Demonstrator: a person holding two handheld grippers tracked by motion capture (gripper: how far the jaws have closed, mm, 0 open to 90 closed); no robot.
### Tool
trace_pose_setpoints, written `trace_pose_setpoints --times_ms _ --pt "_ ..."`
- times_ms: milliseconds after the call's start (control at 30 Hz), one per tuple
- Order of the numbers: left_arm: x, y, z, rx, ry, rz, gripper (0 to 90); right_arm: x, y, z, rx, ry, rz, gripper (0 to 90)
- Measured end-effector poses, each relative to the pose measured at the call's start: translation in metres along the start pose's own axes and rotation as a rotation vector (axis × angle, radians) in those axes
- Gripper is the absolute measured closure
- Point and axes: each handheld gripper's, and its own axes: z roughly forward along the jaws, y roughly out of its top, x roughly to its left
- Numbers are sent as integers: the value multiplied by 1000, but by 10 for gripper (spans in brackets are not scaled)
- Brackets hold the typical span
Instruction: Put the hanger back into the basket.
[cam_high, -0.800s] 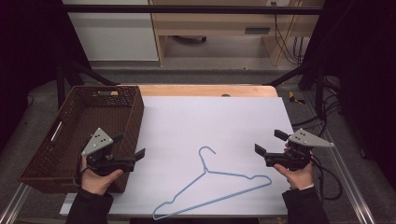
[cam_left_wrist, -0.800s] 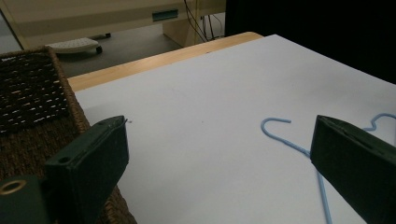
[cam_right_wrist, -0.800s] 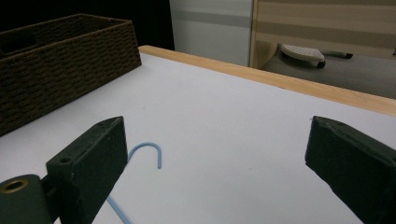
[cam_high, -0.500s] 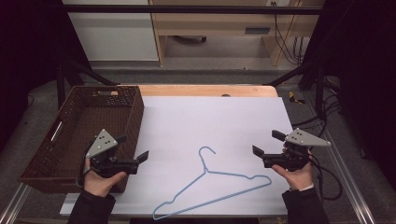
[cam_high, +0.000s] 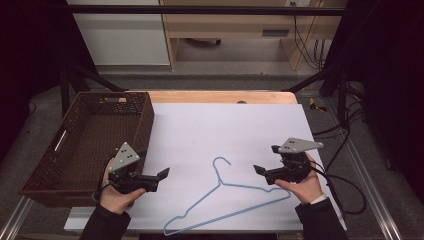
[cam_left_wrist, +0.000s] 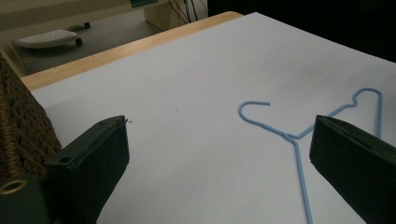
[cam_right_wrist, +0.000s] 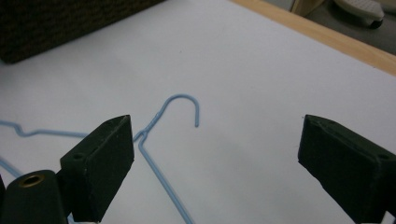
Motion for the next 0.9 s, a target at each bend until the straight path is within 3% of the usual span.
trace_pose_setpoints --times_ms 133,167,233,267,300,400,433,467,600,900 --pt "-3 -1 4 13 -9 9 44 6 6 10 63 7 -49 111" --pt "-4 -1 5 18 -11 12 44 11 11 17 104 22 -72 117" --pt "-6 -2 8 26 -16 17 44 12 12 20 118 31 -86 120" --pt "-6 -3 9 31 -18 20 44 16 15 26 150 48 -108 125" --pt "-7 -3 10 36 -18 21 44 16 15 26 150 48 -108 125" --pt "-8 -5 14 45 -23 19 45 23 17 42 231 74 -147 137" --pt "-8 -6 14 48 -25 21 45 23 17 42 231 74 -147 137" --pt "-9 -6 15 50 -26 23 46 26 16 50 277 88 -165 147" --pt "-11 -8 20 65 -32 26 46 31 13 63 337 117 -190 170" --pt "-14 -11 26 85 -40 33 46 36 6 82 399 151 -213 231"
